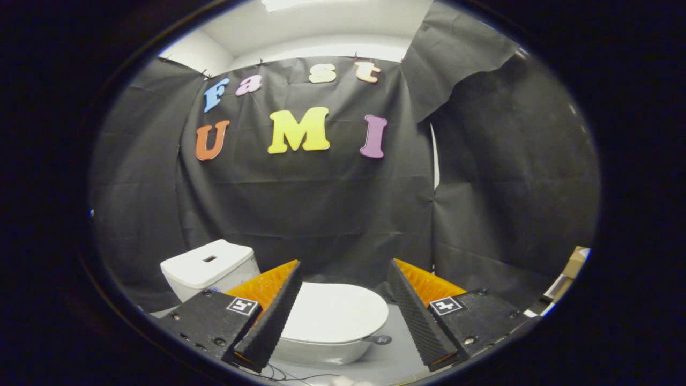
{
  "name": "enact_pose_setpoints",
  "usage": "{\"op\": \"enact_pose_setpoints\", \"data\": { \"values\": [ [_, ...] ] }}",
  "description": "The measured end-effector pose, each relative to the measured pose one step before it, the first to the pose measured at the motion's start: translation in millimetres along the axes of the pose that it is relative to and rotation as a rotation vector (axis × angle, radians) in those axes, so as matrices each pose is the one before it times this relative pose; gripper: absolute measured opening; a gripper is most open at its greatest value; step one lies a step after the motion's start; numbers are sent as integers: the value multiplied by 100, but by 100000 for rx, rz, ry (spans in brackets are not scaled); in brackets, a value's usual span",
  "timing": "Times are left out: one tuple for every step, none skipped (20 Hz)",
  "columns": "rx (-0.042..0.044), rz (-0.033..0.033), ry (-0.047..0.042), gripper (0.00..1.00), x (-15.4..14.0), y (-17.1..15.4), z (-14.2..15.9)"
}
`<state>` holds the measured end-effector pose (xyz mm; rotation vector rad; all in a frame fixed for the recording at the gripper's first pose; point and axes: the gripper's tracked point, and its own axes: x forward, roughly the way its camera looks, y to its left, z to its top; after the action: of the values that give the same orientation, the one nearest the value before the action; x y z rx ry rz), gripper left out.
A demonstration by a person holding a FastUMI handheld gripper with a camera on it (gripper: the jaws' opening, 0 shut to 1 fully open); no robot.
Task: Open the toilet lid.
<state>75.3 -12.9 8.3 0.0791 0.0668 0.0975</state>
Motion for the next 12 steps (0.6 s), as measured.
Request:
{"op": "enact_pose_setpoints", "data": {
  "values": [
    [1909, 1893, 568, 100, 873, -370, -49],
    [1617, 746, 942, 100, 947, -721, -62],
    [1541, 141, 1438, 100, 999, -902, -399],
    [2032, 163, 1244, 100, 876, -857, -377],
    [2328, -31, 1476, 100, 1014, -830, -480],
    [2555, 44, 1493, 100, 1025, -959, -545],
    [2357, -17, 1538, 100, 908, -895, -656],
    [2284, 511, 2196, 100, 970, -901, -647],
    [2476, -695, 3295, 100, 740, -1031, -1101],
    [2887, -660, 2639, 100, 932, -1132, -851],
    [3551, 205, 2920, 100, 967, -918, -737],
    [3316, 142, 3106, 100, 860, -783, -754]
  ]
}}
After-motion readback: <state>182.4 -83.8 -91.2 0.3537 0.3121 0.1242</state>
